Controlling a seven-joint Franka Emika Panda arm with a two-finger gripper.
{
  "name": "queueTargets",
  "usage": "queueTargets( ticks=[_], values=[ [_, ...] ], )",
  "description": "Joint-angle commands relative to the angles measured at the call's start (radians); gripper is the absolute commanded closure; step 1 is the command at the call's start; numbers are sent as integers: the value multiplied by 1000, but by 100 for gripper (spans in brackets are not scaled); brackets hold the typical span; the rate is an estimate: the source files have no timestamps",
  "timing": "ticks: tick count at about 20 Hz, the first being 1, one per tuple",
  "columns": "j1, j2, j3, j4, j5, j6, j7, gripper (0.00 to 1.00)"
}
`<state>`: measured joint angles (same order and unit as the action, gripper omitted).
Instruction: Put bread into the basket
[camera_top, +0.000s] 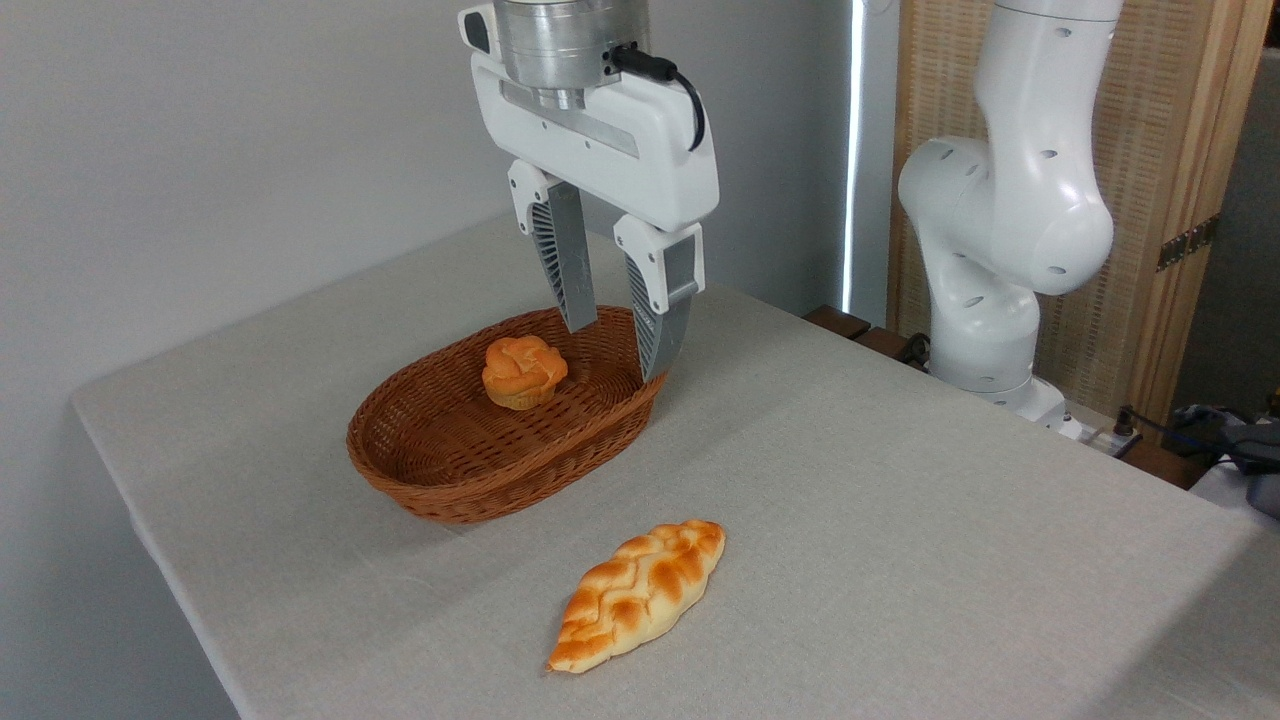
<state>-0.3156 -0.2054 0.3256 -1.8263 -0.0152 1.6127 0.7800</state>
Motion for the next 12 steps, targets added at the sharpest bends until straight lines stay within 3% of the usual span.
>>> queueTargets(
  ticks=[1, 7, 12],
  values=[
    [-8, -2, 12, 10, -14, -24, 2, 0],
    [3, 1, 9, 10, -17, -19, 2, 0],
    [108, 12, -77, 10, -20, -13, 7, 0]
  ],
)
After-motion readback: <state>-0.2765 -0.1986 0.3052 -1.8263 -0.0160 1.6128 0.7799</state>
